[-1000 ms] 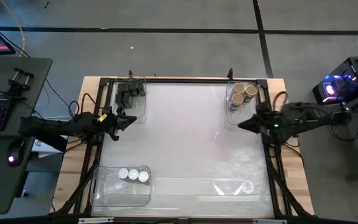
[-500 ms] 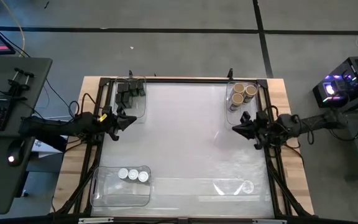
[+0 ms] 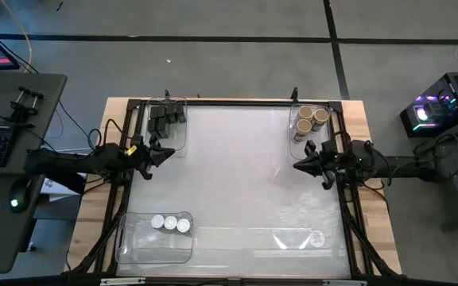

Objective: Sort spices by type
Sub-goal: Return to Home Position

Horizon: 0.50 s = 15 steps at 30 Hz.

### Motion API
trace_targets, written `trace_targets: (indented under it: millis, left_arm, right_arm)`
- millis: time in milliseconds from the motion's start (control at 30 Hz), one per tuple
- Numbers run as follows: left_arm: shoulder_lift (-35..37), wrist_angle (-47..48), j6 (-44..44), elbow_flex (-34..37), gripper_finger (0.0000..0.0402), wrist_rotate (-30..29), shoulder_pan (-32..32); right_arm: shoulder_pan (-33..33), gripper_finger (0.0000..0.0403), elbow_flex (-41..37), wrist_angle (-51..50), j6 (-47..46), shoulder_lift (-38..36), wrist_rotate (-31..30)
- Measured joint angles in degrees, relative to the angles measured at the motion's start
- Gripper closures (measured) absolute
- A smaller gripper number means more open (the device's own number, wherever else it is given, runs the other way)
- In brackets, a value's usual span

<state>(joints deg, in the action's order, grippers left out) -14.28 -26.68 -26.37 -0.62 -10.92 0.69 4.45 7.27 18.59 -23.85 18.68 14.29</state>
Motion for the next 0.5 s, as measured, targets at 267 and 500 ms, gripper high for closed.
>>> trace_targets:
  millis: [267,500]
  left_arm:
    - [0.00,-0.02,0.01,0.00,0.0401,0.00,0.00]
    - [0.00,0.00,0.02,0.00,0.0401,-0.01,0.00]
  right_arm:
    - [0.02,0.0403,-0.19,0.31,1.81,-0.01,-2.39]
    - [-2.17,0.0403,-3.89,2.18,0.39,0.01,-6.09]
